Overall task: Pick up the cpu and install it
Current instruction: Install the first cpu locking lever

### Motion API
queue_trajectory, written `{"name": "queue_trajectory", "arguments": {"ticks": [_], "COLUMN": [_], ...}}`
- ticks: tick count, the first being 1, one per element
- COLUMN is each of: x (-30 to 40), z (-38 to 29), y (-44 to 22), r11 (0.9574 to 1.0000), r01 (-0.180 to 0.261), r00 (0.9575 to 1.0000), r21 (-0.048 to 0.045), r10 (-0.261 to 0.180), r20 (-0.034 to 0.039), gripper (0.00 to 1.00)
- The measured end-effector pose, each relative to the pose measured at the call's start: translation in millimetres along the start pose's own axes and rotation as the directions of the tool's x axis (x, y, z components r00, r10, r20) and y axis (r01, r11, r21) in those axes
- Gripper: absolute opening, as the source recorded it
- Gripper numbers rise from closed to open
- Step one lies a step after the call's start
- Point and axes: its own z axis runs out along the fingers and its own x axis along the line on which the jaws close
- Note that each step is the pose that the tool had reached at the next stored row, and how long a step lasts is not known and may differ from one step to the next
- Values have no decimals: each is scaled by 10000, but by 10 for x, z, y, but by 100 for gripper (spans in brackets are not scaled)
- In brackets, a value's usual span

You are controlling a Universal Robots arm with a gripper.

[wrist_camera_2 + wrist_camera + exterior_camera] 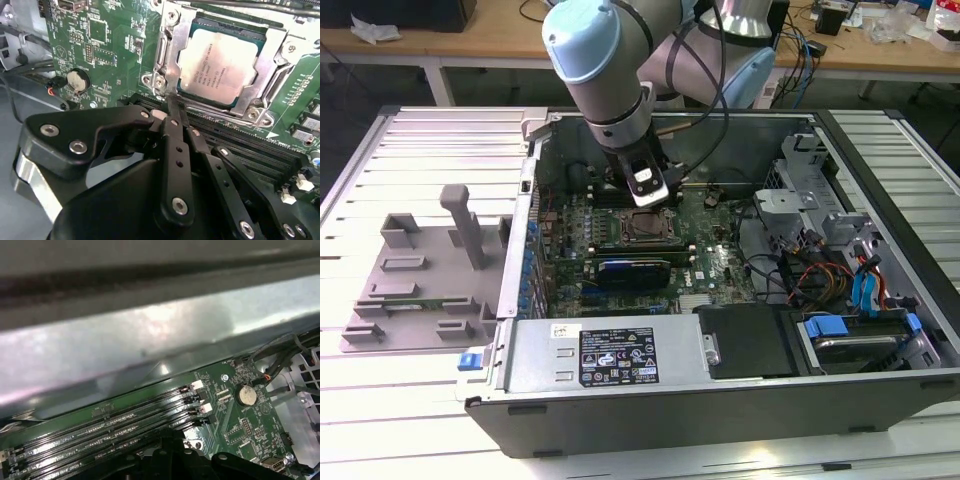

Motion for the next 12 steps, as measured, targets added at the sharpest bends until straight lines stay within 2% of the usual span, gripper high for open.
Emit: {"name": "queue_trajectory", "arguments": {"ticks": [4, 5, 6, 7, 8, 9, 10, 12], "x": [-36, -43, -44, -44, -43, -44, -44, -44], "z": [-122, -145, -147, -147, -147, -147, -147, -147], "y": [36, 43, 44, 44, 44, 43, 43, 43], "r11": [10000, 9994, 9973, 9953, 9936, 9900, 9879, 9875], "r01": [29, 122, 243, 310, 358, 437, 482, 492], "r00": [10000, 9999, 9995, 9991, 9988, 9982, 9978, 9977], "r21": [80, 331, 699, 920, 1075, 1338, 1475, 1497], "r10": [-29, -125, -257, -335, -392, -488, -544, -556], "r20": [23, 97, 202, 262, 298, 354, 381, 386], "gripper": [11, 11, 11, 11, 11, 11, 11, 11]}}
